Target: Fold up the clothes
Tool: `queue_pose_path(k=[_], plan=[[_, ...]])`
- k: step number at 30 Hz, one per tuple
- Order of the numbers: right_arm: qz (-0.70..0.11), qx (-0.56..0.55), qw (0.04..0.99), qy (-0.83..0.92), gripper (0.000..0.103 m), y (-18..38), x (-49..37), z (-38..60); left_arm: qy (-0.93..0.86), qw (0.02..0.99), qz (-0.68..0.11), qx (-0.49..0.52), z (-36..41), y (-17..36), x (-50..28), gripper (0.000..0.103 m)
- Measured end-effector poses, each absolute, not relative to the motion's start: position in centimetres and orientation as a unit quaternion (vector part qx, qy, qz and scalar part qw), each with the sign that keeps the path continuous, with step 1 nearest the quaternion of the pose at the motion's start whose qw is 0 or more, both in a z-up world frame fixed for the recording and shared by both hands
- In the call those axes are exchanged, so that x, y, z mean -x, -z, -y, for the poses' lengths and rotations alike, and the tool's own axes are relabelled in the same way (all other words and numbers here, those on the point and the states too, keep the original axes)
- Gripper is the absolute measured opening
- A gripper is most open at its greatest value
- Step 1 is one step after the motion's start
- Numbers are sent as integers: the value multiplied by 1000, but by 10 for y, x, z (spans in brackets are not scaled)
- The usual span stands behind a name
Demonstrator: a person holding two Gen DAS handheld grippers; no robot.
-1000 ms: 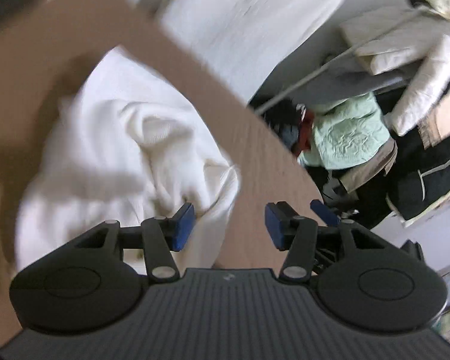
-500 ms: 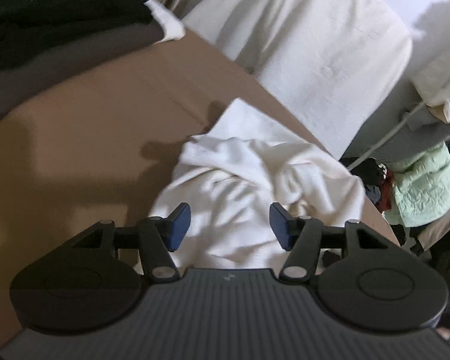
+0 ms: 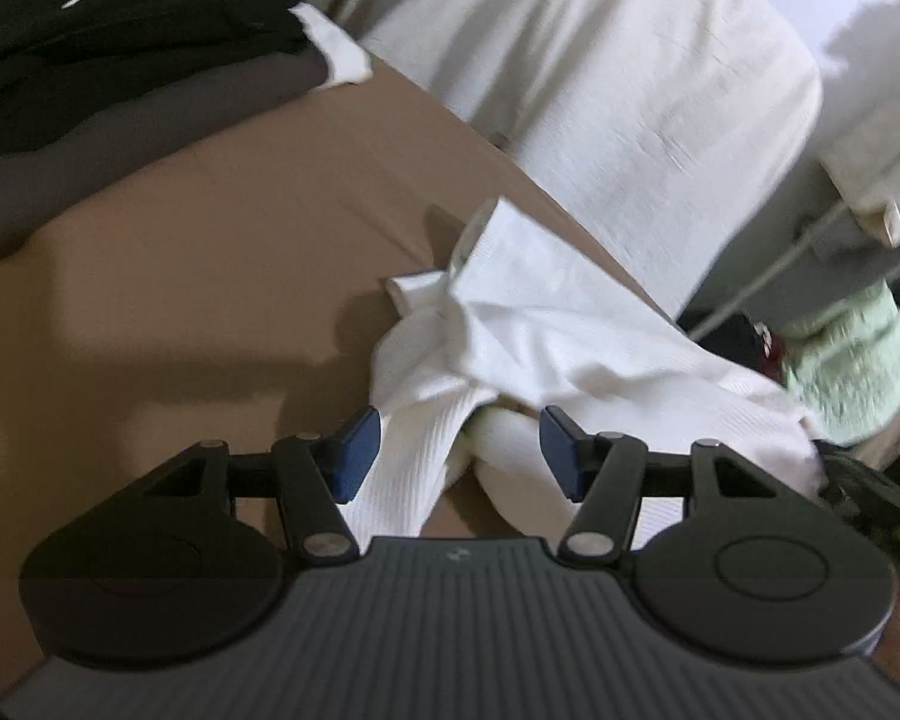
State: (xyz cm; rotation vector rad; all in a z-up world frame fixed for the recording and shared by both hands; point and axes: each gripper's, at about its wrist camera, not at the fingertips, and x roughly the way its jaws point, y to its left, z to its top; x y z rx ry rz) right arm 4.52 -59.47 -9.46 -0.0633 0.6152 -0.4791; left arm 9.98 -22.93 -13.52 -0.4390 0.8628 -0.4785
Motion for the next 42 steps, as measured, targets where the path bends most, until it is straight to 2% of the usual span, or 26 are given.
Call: queue_pose_path(k=[2,5,6,7,10,12,17,20,21,22,23,24,26,32,36,38,41,42], plan=[[-358,-1,898,255,7,119,-51,637,241,855,-416,193,240,136,-101,58],[-401,-163,861,266,10,147,-31,689,262,846,-429,177,259,141,-104,59],[-399,-218,850,266,16,153,-26,700,269,839,-437,182,265,146,-105,60],[-396,-272,836,266,28,159,-20,710,274,832,-445,187,272,151,-105,60],[-380,-362,812,255,30,163,-13,726,297,809,-463,206,291,162,-105,60],[-378,-329,826,258,30,150,-12,716,304,805,-465,207,305,167,-103,66],[-349,-151,894,236,31,98,-4,690,300,775,-494,256,315,172,-140,66],[-278,-129,931,201,37,80,14,687,307,766,-510,243,326,178,-161,68],[-259,-153,939,166,40,79,17,687,311,765,-515,232,330,180,-168,69],[-251,-181,942,134,49,81,19,686,314,763,-519,221,334,182,-174,69],[-256,-204,939,105,57,83,15,684,318,762,-524,209,338,185,-180,67],[-271,-211,935,86,68,86,6,679,322,760,-529,198,342,187,-186,40],[-290,-183,937,65,68,91,-9,661,338,740,-551,189,352,194,-197,7],[-322,-107,940,-29,72,106,-31,599,370,818,-437,52,389,113,-179,7],[-340,-74,935,-75,79,107,-34,564,387,854,-347,-33,422,55,-164,7],[-331,-30,941,-64,82,106,-35,553,400,853,-330,-56,438,32,-161,7],[-304,46,951,-3,81,107,-45,553,419,853,-303,-75,458,3,-157,7],[-291,62,954,27,75,109,-48,560,425,852,-294,-80,463,-6,-155,7]])
